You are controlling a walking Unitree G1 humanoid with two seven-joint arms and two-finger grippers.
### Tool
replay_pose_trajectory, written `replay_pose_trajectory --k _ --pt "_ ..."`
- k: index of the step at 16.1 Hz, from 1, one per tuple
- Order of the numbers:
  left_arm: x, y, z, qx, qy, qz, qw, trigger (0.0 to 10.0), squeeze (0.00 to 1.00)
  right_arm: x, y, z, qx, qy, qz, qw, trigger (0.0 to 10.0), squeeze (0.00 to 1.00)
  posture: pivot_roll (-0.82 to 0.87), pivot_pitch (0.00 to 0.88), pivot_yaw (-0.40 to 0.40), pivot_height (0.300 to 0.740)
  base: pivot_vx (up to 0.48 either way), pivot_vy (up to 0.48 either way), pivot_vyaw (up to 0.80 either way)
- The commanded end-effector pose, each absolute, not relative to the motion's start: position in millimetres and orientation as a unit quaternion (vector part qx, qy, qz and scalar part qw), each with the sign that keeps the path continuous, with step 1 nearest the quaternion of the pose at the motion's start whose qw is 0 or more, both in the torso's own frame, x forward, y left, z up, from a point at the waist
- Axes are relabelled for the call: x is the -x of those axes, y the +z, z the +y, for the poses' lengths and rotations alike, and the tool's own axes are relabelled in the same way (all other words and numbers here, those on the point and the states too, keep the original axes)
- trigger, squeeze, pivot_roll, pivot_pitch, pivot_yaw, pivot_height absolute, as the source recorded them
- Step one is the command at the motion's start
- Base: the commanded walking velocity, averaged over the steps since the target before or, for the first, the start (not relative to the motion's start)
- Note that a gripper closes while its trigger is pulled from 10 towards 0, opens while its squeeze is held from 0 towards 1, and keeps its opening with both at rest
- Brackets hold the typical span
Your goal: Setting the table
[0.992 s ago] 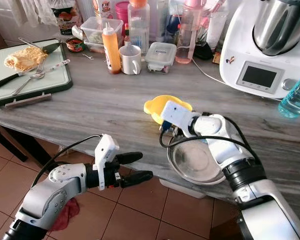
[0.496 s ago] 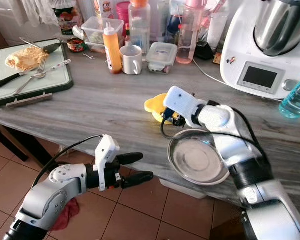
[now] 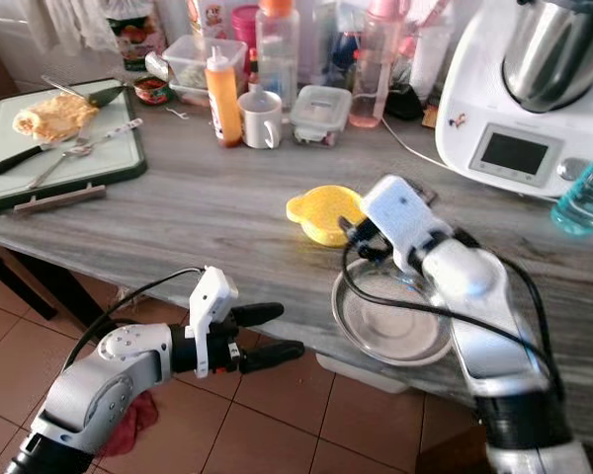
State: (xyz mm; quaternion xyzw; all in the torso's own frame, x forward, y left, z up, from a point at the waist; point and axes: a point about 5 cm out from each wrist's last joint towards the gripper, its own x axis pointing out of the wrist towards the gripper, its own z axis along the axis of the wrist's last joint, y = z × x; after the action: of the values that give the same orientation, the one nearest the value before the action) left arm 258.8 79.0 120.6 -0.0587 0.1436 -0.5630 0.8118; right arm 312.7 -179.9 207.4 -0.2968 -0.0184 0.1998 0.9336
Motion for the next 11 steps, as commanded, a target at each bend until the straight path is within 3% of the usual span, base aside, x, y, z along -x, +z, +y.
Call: replay_pose_trajectory --k 1,4,11 --pt "-260 122 79 0.049 -0.565 0.142 0.812 10.0 0.0 -306 215 -183 0.286 0.179 -0.034 0.941 10.0 1.0 0.04 0.095 0.004 0.74 0.0 0.0 0.0" --pt "-262 116 76 0.051 -0.565 0.144 0.81 10.0 0.0 -275 189 -192 0.235 0.126 0.0 0.964 10.0 1.0 0.02 0.091 0.008 0.74 0.0 0.0 0.0" --pt "-264 113 74 0.052 -0.57 0.142 0.808 10.0 0.0 -245 164 -193 0.208 0.086 0.04 0.974 10.0 1.0 0.01 0.085 0.012 0.74 0.0 0.0 0.0"
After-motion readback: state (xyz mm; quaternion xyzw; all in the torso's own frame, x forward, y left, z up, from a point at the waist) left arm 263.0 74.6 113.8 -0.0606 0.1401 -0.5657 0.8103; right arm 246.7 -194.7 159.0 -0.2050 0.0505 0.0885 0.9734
